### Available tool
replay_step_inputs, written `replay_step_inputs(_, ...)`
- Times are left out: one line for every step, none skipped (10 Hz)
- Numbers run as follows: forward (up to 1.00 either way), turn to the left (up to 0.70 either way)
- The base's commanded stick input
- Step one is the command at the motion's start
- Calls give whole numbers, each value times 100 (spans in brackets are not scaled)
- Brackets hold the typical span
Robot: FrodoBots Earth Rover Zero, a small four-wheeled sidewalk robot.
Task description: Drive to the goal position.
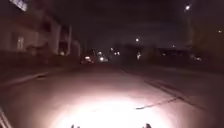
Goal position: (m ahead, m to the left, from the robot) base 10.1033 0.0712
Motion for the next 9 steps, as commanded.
replay_step_inputs(50, 0)
replay_step_inputs(50, 0)
replay_step_inputs(50, 0)
replay_step_inputs(50, 0)
replay_step_inputs(50, 0)
replay_step_inputs(50, 0)
replay_step_inputs(50, 0)
replay_step_inputs(50, 0)
replay_step_inputs(50, 0)
